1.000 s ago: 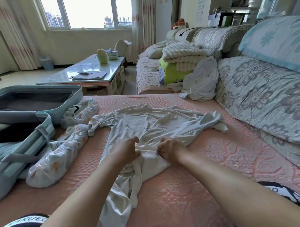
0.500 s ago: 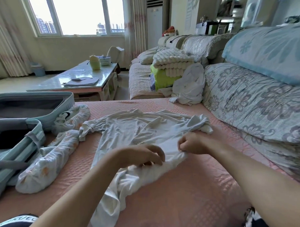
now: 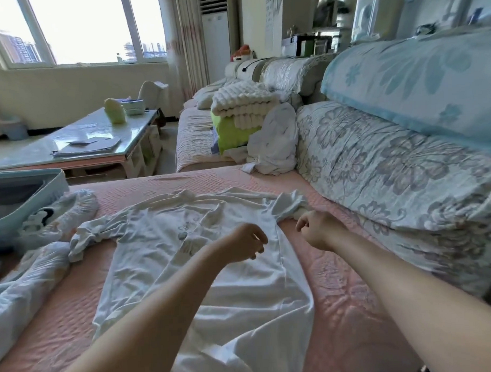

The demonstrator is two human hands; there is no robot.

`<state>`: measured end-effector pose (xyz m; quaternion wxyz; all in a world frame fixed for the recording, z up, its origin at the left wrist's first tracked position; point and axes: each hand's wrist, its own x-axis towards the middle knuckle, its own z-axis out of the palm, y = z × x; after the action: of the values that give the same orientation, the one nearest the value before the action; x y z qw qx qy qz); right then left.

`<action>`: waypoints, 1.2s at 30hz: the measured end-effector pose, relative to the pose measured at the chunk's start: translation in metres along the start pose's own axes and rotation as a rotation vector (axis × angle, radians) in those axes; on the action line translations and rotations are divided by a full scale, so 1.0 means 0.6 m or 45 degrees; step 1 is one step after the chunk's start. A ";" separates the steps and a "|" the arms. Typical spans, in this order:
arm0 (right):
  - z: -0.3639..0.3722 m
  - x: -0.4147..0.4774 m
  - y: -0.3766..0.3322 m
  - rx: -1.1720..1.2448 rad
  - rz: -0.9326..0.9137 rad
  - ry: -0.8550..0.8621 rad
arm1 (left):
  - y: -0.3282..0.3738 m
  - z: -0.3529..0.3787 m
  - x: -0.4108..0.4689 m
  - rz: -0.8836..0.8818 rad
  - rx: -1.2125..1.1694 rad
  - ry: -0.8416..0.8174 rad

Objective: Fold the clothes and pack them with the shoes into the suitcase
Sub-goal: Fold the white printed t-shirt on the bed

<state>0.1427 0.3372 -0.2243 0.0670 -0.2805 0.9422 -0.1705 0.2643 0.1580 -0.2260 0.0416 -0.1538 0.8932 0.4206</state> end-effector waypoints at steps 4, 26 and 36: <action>0.014 0.082 0.053 -0.063 0.141 0.119 | -0.007 0.019 0.115 0.051 0.135 0.228; 0.034 0.228 0.176 -0.334 -0.146 0.801 | 0.036 0.064 0.288 0.370 0.450 0.077; 0.028 0.259 0.106 0.053 -0.181 -0.135 | -0.002 0.012 0.421 0.321 0.950 0.218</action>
<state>-0.0155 0.2964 -0.2676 0.1101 -0.3538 0.9113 -0.1792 0.0245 0.1023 -0.2830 -0.0319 -0.0519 0.9966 0.0549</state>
